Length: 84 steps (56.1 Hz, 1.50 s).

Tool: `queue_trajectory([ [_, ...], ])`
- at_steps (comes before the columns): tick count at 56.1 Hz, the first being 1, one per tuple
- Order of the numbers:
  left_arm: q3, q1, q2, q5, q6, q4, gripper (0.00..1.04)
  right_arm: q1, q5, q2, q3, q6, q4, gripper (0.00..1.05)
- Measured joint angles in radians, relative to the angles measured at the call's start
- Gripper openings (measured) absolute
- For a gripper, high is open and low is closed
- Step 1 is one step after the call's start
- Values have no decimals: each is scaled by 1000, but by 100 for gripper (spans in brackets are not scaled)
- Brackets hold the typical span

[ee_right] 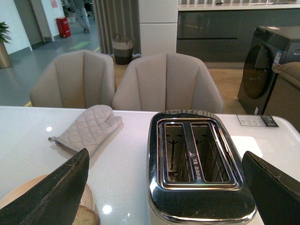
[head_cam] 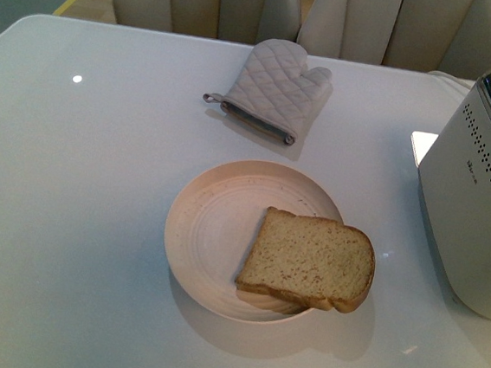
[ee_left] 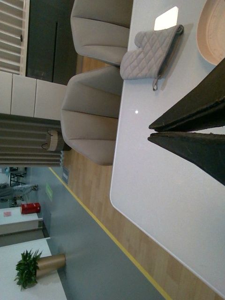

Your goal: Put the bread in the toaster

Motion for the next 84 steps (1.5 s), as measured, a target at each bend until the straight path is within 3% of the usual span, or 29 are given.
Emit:
queue_trajectory([
  [42,0,0,-264,0,0,-259,3,0,0,0,0,0,0,96],
  [48,0,0,-394,0,2,-420,3,0,0,0,0,0,0,96],
  [57,0,0,-436,0,2,-438,3,0,0,0,0,0,0,96],
  [80,0,0,-437,0,3,-438,73,0,0,0,0,0,0,96],
  [84,0,0,-437,0,3,-438,86,26,53,66,47,57,-132,96],
])
